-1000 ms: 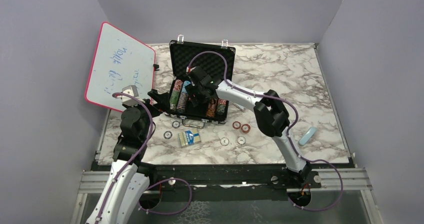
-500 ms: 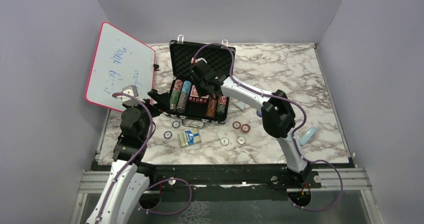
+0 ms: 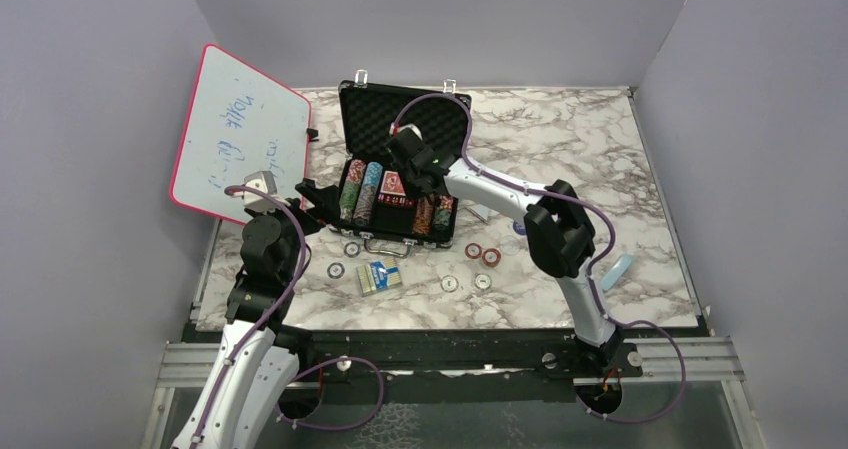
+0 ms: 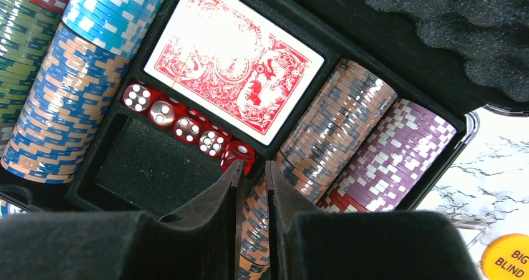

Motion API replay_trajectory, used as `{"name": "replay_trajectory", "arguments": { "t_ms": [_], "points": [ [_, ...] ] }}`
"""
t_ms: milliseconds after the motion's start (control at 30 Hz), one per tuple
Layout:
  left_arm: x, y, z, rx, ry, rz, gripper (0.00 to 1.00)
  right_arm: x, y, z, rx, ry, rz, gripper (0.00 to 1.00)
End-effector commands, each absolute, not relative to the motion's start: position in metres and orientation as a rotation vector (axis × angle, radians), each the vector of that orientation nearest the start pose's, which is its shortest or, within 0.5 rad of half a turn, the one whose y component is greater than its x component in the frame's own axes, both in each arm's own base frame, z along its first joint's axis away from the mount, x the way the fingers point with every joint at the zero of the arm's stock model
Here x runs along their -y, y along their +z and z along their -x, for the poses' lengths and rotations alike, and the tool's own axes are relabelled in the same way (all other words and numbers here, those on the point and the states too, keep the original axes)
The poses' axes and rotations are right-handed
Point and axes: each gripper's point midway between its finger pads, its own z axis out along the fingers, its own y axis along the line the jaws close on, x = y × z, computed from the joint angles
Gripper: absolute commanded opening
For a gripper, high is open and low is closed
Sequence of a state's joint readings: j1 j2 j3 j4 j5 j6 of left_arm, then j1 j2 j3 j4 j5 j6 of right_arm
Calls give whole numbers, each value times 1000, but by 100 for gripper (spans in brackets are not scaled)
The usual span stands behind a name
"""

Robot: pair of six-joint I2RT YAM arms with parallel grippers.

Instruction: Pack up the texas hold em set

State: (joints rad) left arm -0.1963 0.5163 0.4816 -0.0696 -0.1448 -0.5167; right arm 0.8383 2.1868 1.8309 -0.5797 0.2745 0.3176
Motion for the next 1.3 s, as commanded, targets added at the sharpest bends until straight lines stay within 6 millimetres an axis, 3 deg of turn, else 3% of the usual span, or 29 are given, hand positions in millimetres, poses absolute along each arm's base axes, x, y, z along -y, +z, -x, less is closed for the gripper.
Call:
{"name": "replay_trajectory", "arguments": {
  "t_ms": [0, 467, 600, 833, 967, 1167, 1267],
  "points": [
    [48, 234, -279, -1639, -412, 390, 99, -379, 59, -381, -2451, 174, 539, 21],
    [48, 234, -279, -1636, -412, 390, 99, -378, 35, -378, -2499, 149, 559, 18],
    [48, 233, -279, -1638, -411, 390, 99, -380, 50, -382, -2480, 155, 530, 17],
    [49, 233, -280, -1643, -412, 388, 99, -393, 112, -387, -2373, 288, 475, 24],
    [49, 232, -281, -1648, -411, 388, 99, -390, 138, -382, -2337, 337, 431, 31],
    [48, 230, -281, -1659, -402, 389, 99, -370, 141, -355, -2327, 376, 506, 41],
    [46, 230, -282, -1664, -380, 386, 99, -370, 129, -324, -2335, 499, 677, 47]
  ]
}}
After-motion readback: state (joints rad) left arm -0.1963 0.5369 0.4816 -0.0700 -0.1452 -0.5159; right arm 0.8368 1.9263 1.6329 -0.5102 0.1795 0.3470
